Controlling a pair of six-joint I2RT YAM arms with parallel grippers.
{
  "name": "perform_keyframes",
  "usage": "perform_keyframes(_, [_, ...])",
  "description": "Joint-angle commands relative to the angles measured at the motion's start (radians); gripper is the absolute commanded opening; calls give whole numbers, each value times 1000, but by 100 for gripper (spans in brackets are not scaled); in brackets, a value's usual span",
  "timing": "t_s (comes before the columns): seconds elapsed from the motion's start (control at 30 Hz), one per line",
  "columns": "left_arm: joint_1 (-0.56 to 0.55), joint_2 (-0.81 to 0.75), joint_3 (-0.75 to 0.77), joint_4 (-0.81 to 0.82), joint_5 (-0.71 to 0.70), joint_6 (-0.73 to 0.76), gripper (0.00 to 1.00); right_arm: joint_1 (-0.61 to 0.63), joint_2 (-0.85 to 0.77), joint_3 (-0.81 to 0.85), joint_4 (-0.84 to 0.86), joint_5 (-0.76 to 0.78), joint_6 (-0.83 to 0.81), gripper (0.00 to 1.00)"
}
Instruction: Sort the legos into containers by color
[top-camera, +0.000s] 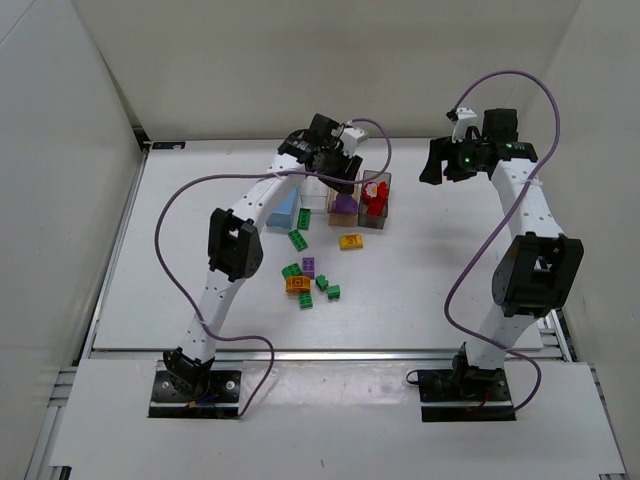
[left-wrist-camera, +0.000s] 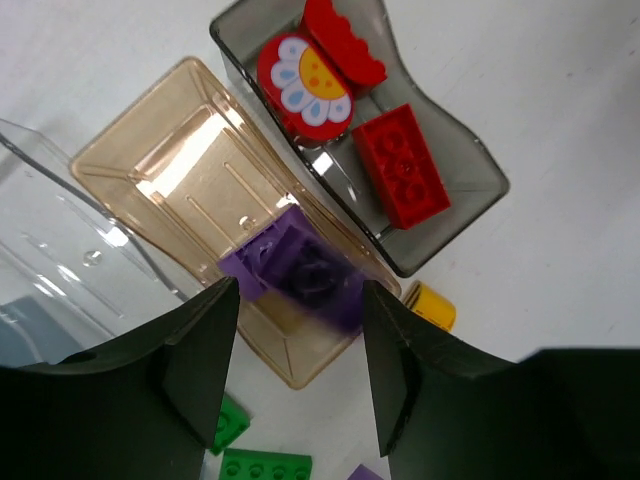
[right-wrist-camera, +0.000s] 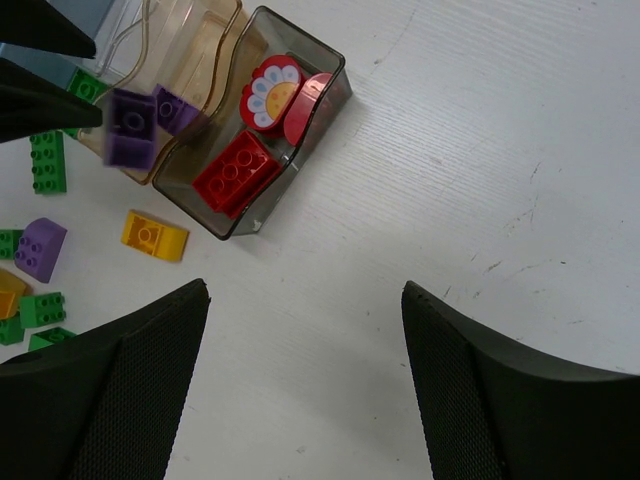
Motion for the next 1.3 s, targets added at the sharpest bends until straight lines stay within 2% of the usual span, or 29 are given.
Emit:
perform_keyframes(0.0, [2, -20, 24, 16, 18, -25, 63, -2, -14, 16, 11, -12, -18, 82])
perform_keyframes(0.13, [2, 26, 65, 21, 0, -25, 63, -1, -12, 19, 4, -8, -29, 82])
perform_keyframes(0.17, [4, 38, 71, 21, -8, -25, 66, -2, -12, 19, 3, -7, -32, 82])
perform_keyframes(0.23, [10, 37, 74, 31, -14, -31, 76, -2, -15, 19, -8, -13, -52, 82])
perform_keyframes(0.27, [14, 20, 71, 39, -13, -48, 84, 0, -17, 18, -17, -40, -64, 82])
perform_keyframes(0.3, [21, 9, 58, 74, 6, -62, 87, 2, -23, 12, -19, -63, -101, 82])
perform_keyframes(0.33, [36, -6, 47, 100, 18, -92, 98, 2, -26, 9, -41, -90, -125, 82])
perform_keyframes(0.47, [67, -104, 36, 225, 38, -117, 99, 26, -38, -50, -62, -150, -283, 82])
perform_keyframes(0.53, [68, -153, 87, 234, 3, -96, 99, 67, -55, -83, -75, -202, -358, 80])
perform_keyframes(0.57, [68, -167, 103, 228, -25, -87, 99, 89, -67, -111, -78, -215, -450, 80])
perform_keyframes(0.6, [73, -210, 116, 213, -55, -80, 99, 150, -77, -125, -80, -226, -496, 79])
perform_keyframes(0.67, [85, -266, 81, 187, -155, -74, 99, 221, -95, -154, -95, -232, -655, 78])
perform_keyframes(0.73, [142, -363, -24, 176, -244, -105, 99, 316, -77, -154, -121, -261, -748, 75])
perform_keyframes(0.8, [221, -457, -108, 162, -272, -133, 99, 396, -36, -102, -157, -272, -799, 72])
perform_keyframes(0.87, [308, -510, -233, 144, -301, -160, 99, 436, 50, 7, -210, -298, -791, 71])
perform_keyframes(0.97, [410, -618, -416, 136, -306, -174, 100, 491, 132, 75, -168, -320, -715, 69])
perform_keyframes(1.13, [501, -789, -690, 183, -299, -202, 99, 595, 185, 17, -106, -275, -693, 69])
perform_keyframes(1.27, [515, -856, -798, 200, -306, -211, 100, 647, 202, -46, -54, -251, -679, 68])
